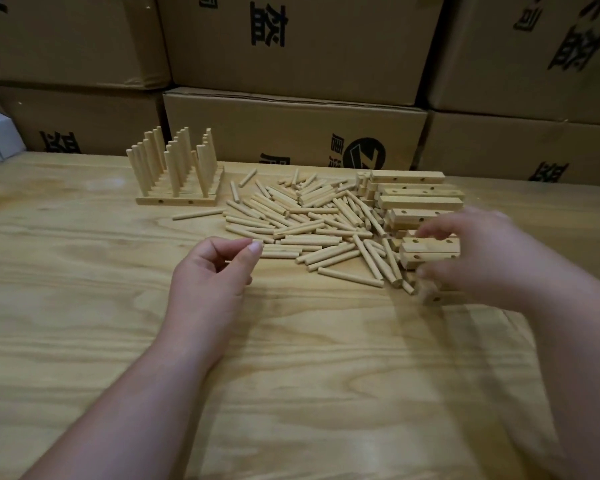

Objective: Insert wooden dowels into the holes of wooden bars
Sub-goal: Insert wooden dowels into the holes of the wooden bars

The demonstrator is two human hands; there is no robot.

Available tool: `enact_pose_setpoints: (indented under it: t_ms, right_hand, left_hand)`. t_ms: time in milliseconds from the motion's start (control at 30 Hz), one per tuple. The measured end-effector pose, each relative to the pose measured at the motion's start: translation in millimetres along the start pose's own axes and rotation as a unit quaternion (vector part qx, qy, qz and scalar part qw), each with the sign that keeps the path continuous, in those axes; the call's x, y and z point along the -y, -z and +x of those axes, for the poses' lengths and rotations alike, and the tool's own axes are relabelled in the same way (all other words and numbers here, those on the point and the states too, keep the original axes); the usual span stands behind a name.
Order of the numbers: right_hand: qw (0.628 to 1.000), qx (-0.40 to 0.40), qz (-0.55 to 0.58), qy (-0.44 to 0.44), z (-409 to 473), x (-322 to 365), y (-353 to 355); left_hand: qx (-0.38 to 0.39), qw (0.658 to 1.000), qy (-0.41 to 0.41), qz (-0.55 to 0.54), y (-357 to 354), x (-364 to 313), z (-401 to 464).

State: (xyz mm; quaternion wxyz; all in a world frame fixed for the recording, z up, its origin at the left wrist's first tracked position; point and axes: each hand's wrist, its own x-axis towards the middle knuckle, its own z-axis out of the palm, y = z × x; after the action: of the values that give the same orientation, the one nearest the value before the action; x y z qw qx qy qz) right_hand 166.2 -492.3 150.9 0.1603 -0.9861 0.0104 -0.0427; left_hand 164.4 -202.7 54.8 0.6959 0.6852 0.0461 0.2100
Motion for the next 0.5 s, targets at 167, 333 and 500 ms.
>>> enact_pose_setpoints:
  t_ms: [167, 333, 500]
  right_hand:
    - [0.997, 0.052, -0.035, -0.05, 1.5, -31.7, 15.7]
    - [0.999, 0.019, 0.0, -0.028, 5.2, -40.9, 5.0]
    - [1.0, -0.012, 0.015, 0.006, 3.4, -24.7, 6.9]
  left_hand:
    - [0.0, 1.0, 0.003, -0.001, -0.7, 0.7, -1.2]
    - [0.006, 1.0, -0.004, 0.005, -2.4, -2.1, -4.0]
    - [0.033, 0.999, -0.003, 0.0, -4.9, -9.9, -9.0]
